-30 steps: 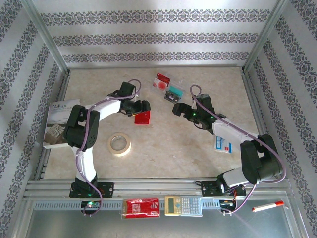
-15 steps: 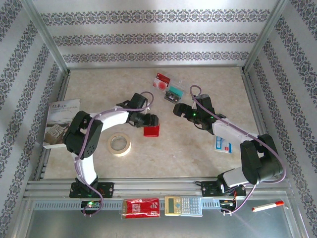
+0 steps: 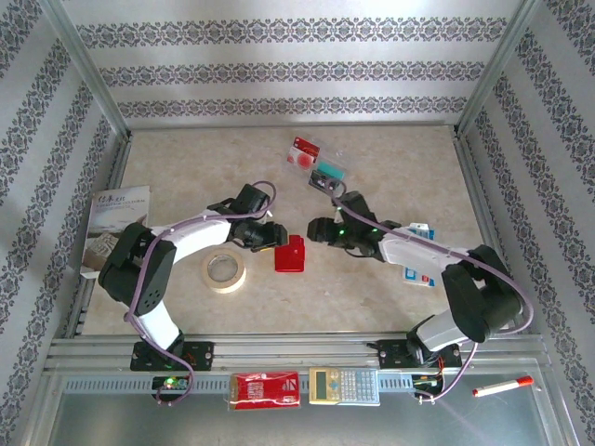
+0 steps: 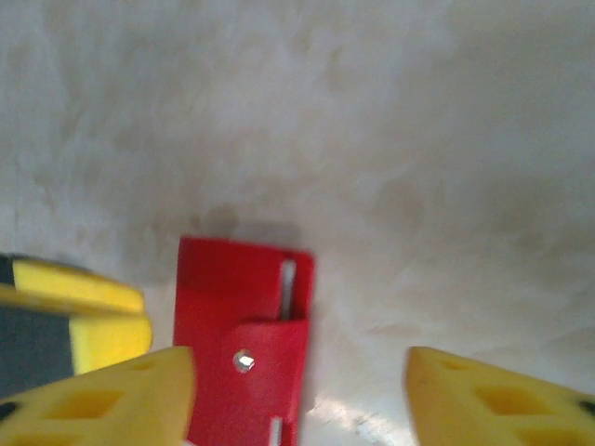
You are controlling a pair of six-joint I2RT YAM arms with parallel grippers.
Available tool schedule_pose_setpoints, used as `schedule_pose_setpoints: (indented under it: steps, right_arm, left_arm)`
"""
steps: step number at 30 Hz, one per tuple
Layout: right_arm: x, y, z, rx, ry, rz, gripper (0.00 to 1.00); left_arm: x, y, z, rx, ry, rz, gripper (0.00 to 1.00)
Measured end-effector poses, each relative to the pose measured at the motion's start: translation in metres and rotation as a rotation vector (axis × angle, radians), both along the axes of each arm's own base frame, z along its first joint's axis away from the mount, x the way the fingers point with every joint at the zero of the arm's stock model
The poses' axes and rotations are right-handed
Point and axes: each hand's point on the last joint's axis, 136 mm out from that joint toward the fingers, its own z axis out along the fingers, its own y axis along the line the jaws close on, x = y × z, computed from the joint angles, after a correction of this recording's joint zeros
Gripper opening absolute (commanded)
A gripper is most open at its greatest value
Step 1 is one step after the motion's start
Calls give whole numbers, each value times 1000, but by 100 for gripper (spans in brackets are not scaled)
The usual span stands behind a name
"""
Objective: Take the credit cards out of the card holder
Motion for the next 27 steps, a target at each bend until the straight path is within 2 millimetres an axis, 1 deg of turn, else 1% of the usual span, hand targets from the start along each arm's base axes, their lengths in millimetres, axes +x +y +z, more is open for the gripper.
schedule_pose_setpoints:
  steps: [3,5,9,15,21,27]
  right_arm:
    - [-17,24,-15,-21,49,59,35]
    - [-22,34,-22,-31,75,77,28]
    - [-22,43,-36,-47,113,77,15]
    - [-22,43,-46,-62,140,68,14]
    - [-21,43,-49,-61,146,63,15]
    - [-20,44,-51,-28,156,46,15]
  left_arm:
    - [-3,8,-4,30,23,10,38]
    - [-5,9,-6,33,30,9,35]
    - [-8,5,-8,11,51,-2,35]
    - [-15,1,-18,-17,90,-9,35]
    - [-20,-4,-28,-52,122,-16,36]
    - [-19,-13,-25,-122,129,-11,36]
